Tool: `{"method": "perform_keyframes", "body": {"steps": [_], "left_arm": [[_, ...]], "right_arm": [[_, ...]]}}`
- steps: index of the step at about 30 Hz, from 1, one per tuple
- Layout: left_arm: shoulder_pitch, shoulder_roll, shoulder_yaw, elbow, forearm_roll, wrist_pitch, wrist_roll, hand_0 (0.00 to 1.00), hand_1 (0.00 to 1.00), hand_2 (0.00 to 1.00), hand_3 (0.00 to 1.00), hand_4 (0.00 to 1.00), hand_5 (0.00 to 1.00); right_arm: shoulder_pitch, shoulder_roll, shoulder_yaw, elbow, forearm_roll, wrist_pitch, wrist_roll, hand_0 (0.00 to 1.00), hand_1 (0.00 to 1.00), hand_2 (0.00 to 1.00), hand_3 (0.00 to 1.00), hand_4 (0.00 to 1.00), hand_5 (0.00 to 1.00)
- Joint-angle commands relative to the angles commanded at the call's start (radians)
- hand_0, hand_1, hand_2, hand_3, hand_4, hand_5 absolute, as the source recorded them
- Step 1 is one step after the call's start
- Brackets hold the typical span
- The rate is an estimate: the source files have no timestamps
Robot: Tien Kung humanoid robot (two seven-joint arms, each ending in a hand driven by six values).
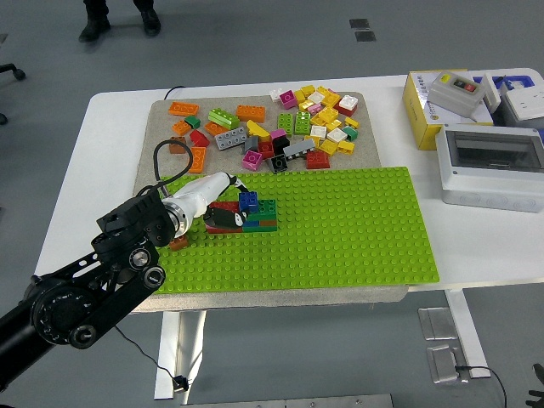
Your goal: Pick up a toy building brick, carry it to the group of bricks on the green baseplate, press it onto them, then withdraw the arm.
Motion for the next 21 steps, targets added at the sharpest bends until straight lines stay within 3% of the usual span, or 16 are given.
{"method": "perform_keyframes", "body": {"steps": [21], "left_arm": [[0.003,0.001,0.011,0.004,0.002,-0.002,0.002,0.981,0.96,0.944,0.573,0.519,0.254]], "right_arm": [[0.0,0.001,-0.002,0.0,0.003,-0.002,0.002,0.721,0.681,0.683,0.711,0.62,0.959]]}}
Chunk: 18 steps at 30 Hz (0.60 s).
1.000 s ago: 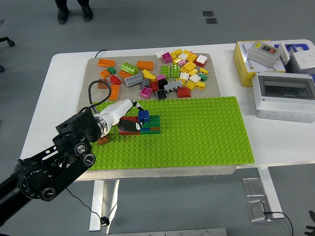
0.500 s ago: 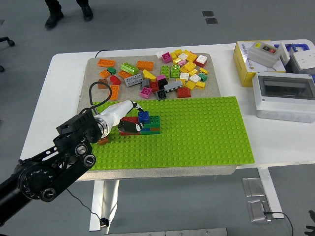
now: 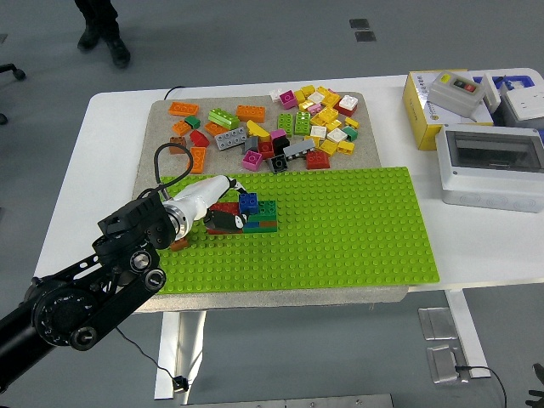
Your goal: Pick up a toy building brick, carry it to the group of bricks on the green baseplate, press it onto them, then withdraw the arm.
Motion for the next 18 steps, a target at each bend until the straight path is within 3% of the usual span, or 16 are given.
{"method": "perform_keyframes", "body": {"steps": [12,13,18], "left_arm": [[0.0,0.0,0.002,0.001,-0.002,0.0,0.0,0.981,0.961,0.945,0.584,0.52,0.25],[0.0,0.0,0.003,0.002,-0.003,0.0,0.0,0.981,0.962,0.949,0.642,0.523,0.239],[0.0,0.001,0.006,0.003,-0.005,0.0,0.0,0.981,0.962,0.949,0.642,0.523,0.239]], "right_arm": [[0.0,0.0,0.0,0.0,0.003,-0.003,0.002,0.72,0.679,0.681,0.71,0.62,0.959],[0.0,0.001,0.0,0.0,0.003,-0.003,0.003,0.72,0.679,0.681,0.711,0.62,0.959],[-0.001,0.0,0.001,0.0,0.003,-0.005,0.004,0.72,0.679,0.681,0.711,0.62,0.959]]}}
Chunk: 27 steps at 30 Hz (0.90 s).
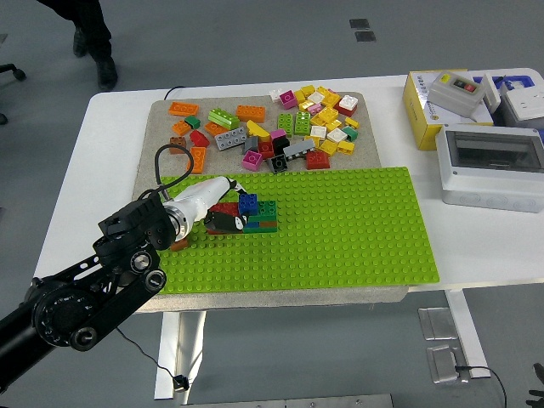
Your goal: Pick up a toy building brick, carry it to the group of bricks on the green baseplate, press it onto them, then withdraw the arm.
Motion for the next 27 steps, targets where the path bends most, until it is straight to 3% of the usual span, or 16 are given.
{"method": "perform_keyframes", "body": {"steps": [1,27], "left_arm": [[0.0,0.0,0.0,0.0,0.0,0.0,0.0,0.981,0.965,0.955,0.699,0.537,0.236],[-0.002,0.002,0.002,0.002,-0.005,-0.002,-0.001,0.98,0.972,0.973,0.799,0.586,0.256]], "right_arm": [[0.0,0.0,0.0,0.0,0.0,0.0,0.0,0.72,0.679,0.682,0.71,0.62,0.959],[0.002,-0.001,0.004,0.0,-0.003,-0.006,0.013,0.72,0.672,0.673,0.705,0.619,0.958]]}}
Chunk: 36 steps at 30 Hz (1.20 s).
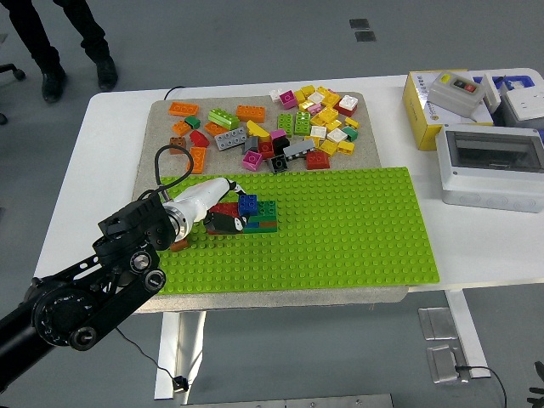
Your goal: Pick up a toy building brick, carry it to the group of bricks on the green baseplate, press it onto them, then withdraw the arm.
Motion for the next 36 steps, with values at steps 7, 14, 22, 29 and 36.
{"method": "perform_keyframes", "body": {"steps": [7,14,22,29,36], "left_arm": [[-0.001,0.001,0.001,0.0,-0.002,0.001,-0.002,0.979,0.972,0.977,0.801,0.589,0.258],[-0.001,0.001,0.002,0.003,-0.004,0.002,-0.004,0.979,0.975,0.98,0.809,0.593,0.262],[-0.001,0.002,-0.013,-0.002,0.001,-0.006,-0.012,0.98,0.981,0.991,0.823,0.647,0.312],[0.0,0.009,-0.038,-0.03,-0.013,-0.01,-0.02,0.979,0.982,0.992,0.822,0.694,0.36],[0.008,0.027,-0.076,-0.092,-0.004,-0.014,-0.016,0.979,0.982,0.992,0.806,0.699,0.375]], "right_arm": [[0.0,0.0,0.0,0.0,0.001,-0.002,0.002,0.72,0.669,0.669,0.702,0.618,0.958],[0.0,0.0,-0.001,0.0,0.002,-0.002,0.003,0.72,0.669,0.669,0.704,0.618,0.958],[0.0,0.0,0.0,0.0,0.002,-0.001,0.002,0.72,0.668,0.666,0.702,0.617,0.957],[0.0,0.0,0.0,0.0,0.001,-0.001,0.003,0.72,0.668,0.665,0.703,0.618,0.958],[0.001,-0.001,0.003,0.0,-0.002,-0.001,0.003,0.72,0.668,0.665,0.703,0.618,0.958]]}}
